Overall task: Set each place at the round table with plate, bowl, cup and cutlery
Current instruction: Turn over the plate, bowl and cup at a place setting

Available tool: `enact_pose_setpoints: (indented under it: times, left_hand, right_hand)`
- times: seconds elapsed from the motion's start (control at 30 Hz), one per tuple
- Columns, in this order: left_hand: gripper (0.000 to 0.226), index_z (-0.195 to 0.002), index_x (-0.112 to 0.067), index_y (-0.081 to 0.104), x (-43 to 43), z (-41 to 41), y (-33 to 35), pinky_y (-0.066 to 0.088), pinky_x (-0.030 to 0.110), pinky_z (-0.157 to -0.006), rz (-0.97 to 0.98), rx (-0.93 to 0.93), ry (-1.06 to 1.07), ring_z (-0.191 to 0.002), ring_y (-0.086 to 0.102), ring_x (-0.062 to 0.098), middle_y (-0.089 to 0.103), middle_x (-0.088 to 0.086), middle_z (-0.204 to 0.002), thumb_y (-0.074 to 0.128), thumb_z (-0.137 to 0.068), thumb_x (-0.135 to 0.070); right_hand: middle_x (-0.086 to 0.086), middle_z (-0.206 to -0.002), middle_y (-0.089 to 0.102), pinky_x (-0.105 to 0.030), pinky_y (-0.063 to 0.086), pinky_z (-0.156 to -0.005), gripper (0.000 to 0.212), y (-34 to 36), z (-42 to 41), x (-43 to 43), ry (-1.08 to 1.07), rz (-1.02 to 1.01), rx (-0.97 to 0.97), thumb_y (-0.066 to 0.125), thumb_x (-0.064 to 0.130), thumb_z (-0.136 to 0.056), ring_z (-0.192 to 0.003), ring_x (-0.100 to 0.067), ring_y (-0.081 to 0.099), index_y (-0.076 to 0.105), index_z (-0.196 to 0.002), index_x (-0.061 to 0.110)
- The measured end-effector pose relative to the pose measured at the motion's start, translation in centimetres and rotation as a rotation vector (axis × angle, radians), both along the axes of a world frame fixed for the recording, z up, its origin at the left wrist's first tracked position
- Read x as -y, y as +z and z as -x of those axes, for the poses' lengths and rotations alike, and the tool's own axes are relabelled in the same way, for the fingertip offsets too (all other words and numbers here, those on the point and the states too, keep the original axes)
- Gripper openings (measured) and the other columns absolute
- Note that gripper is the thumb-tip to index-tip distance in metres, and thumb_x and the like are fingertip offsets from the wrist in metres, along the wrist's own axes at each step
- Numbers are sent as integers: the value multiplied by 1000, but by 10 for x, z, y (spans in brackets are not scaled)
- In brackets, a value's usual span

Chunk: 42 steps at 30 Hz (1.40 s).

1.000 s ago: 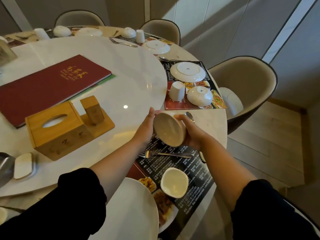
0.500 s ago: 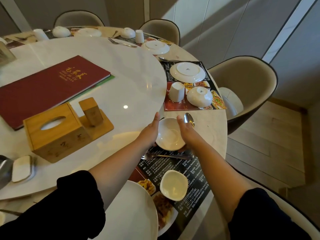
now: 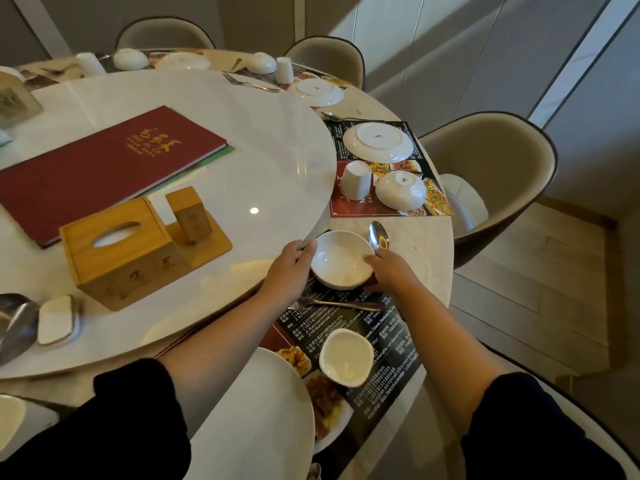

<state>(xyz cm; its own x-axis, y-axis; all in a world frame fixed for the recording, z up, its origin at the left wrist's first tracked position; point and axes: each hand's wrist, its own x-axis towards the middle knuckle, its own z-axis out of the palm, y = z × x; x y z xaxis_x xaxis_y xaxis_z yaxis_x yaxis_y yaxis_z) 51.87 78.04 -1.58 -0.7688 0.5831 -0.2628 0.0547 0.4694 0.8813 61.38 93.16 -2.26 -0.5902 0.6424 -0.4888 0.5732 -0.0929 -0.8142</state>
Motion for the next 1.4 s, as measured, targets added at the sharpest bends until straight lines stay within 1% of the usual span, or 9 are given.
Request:
enact_pose_setpoints:
  times: [0.17,0.3,0.43,0.53,0.63,0.73,0.97,1.1,1.4]
  left_hand:
    - [43,-135,-20,44,43,-36,2,37,13,-79,-91,-80,65,-113,47,7,49,-10,-121,39,-97,-41]
    - [42,-133,-21,47,68,-56,-6,41,25,-93,-59,-118,23,-118,49,9,54,-6,-128,41,-96,-41]
    - [37,-130,-25,48,88,-71,-7,41,27,-98,-62,-151,41,-122,47,8,52,-7,-130,47,-95,-37]
    - [37,-132,-27,46,105,-83,-3,39,17,-89,-28,-188,78,-122,43,5,48,-11,-131,49,-95,-32]
    - [38,-133,-26,45,125,-92,0,34,19,-93,28,-257,146,-123,42,7,47,-10,-133,51,-95,-28]
    - [41,-133,-22,44,151,-99,0,32,26,-98,130,-303,224,-128,42,17,47,-2,-139,54,-94,-27]
    - [58,-138,-16,40,232,-116,-8,28,44,-110,551,-212,490,-130,40,30,47,11,-139,63,-86,-29]
    - [49,-135,-8,43,248,-140,-6,41,40,-97,392,64,577,-120,51,31,54,14,-133,59,-90,-14]
    - [33,-115,-13,53,233,-151,-8,51,40,-87,265,100,649,-101,57,27,58,10,-112,55,-86,1]
  right_hand:
    - [-10,-103,61,-31,55,-61,37,-4,-20,13,-159,-18,-79,48,26,-95,-76,-21,63,49,-128,9]
    - [4,-108,56,-34,53,-83,33,-2,-40,32,-175,-325,-115,53,22,-93,-95,-16,60,51,-125,14]
    - [10,-97,58,-24,48,-78,17,1,-65,57,2,-430,-272,52,31,-93,-90,-3,56,58,-107,22]
    - [9,-109,57,-16,47,-75,41,4,-87,74,229,-331,-425,50,58,-82,-97,1,56,56,-108,28]
    - [13,-128,48,-23,45,-90,68,0,-101,85,442,-328,-333,62,68,-66,-114,-3,49,46,-124,37]
    - [12,-141,39,-24,34,-100,89,-6,-107,93,574,-387,-198,78,55,-63,-123,0,37,33,-138,33]
    - [4,-132,47,-29,38,-97,82,-10,-108,107,464,-456,-182,82,32,-67,-122,-12,44,37,-135,25]
    - [5,-122,50,-27,39,-90,78,-10,-111,110,381,-429,-228,83,28,-68,-112,-9,46,40,-132,22]
    - [-4,-127,50,-30,41,-90,77,-6,-116,89,256,-486,-191,83,25,-68,-117,-20,50,42,-132,15]
